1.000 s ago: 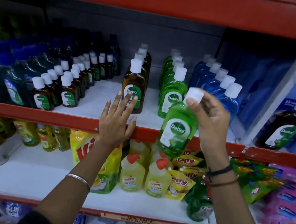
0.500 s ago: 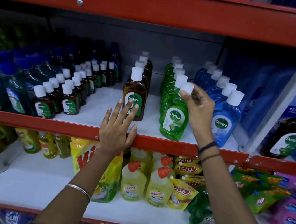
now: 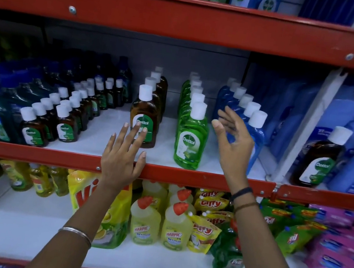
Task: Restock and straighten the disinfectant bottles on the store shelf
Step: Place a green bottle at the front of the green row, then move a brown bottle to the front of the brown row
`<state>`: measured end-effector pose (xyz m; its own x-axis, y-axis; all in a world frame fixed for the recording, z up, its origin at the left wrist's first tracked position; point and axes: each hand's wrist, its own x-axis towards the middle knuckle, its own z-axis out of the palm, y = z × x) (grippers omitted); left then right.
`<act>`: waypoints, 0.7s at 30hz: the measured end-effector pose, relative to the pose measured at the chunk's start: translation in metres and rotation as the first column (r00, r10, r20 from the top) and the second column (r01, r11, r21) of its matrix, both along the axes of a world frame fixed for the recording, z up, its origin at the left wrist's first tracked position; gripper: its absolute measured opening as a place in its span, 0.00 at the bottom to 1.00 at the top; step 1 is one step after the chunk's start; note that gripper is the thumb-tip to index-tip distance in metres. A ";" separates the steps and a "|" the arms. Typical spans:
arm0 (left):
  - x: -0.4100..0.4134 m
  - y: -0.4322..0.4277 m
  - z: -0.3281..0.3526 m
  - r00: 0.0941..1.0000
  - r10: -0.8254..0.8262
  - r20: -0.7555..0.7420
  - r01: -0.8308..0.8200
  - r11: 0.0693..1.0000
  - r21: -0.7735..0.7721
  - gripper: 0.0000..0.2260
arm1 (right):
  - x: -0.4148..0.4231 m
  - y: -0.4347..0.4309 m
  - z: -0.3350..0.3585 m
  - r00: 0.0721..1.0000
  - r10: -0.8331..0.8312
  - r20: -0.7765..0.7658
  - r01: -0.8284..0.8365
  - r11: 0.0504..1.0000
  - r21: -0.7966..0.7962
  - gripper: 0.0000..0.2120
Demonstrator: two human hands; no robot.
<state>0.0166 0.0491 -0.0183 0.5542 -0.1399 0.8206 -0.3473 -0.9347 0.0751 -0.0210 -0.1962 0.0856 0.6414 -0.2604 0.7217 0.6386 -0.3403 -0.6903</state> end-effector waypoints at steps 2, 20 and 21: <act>-0.001 -0.001 0.000 1.000 -0.005 0.005 0.005 1.000 0.000 0.24 | -0.013 -0.019 -0.001 0.991 -0.091 0.100 0.087 0.995 0.045 0.15; -0.004 -0.004 0.000 0.999 0.026 0.043 -0.025 0.999 -0.020 0.24 | -0.006 -0.204 0.003 0.843 -0.507 -0.177 0.516 0.857 0.005 0.27; -0.004 -0.004 0.000 0.999 0.025 0.044 -0.024 0.999 -0.024 0.24 | -0.006 -0.208 0.005 0.841 -0.511 -0.175 0.515 0.857 -0.024 0.24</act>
